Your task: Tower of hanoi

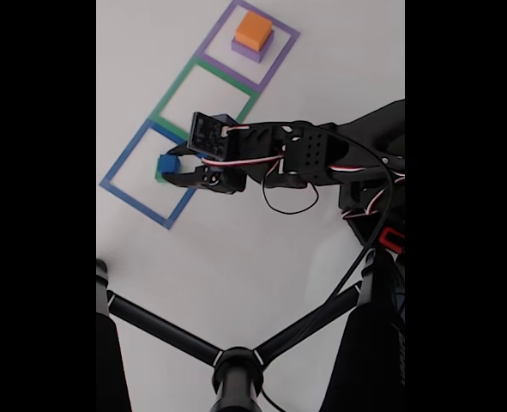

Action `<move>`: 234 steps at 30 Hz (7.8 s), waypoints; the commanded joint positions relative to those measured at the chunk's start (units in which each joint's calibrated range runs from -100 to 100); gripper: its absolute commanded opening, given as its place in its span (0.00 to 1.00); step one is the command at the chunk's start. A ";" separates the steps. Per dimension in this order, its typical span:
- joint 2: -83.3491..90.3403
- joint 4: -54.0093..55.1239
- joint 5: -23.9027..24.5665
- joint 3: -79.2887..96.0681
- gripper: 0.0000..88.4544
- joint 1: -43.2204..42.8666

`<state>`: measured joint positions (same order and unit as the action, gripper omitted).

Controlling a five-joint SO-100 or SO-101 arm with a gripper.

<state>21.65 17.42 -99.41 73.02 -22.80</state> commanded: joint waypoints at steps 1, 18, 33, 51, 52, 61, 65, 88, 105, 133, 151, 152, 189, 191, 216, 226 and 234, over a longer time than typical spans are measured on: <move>-6.52 13.11 -0.59 -0.47 0.04 -0.40; -17.50 23.64 -0.59 -0.38 0.04 2.47; -21.53 27.77 -0.59 -0.02 0.04 1.71; -25.73 31.82 -0.59 0.43 0.06 1.90; -25.73 31.82 -0.59 0.43 0.05 1.80; -26.78 31.65 -0.59 -1.47 0.05 1.13; -27.51 31.57 -0.59 -2.29 0.05 0.94; -29.53 32.06 -0.59 -3.47 0.21 1.71; -9.75 13.76 -0.59 -5.93 0.23 1.90; 35.15 -107.38 -0.59 -55.84 0.00 33.92; 35.55 -112.56 -0.59 -59.75 0.07 49.93; 35.63 -111.34 -0.59 -58.38 0.08 50.12; 3.09 9.14 -0.59 5.25 0.51 55.11; -0.22 13.35 -0.59 5.62 0.51 54.92; -31.79 37.89 -0.59 -6.20 0.49 50.22; -34.94 39.26 -0.59 -7.47 0.49 48.11; -36.15 39.83 -0.59 -7.75 0.48 47.73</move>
<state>-14.65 55.70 -100.00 66.84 25.26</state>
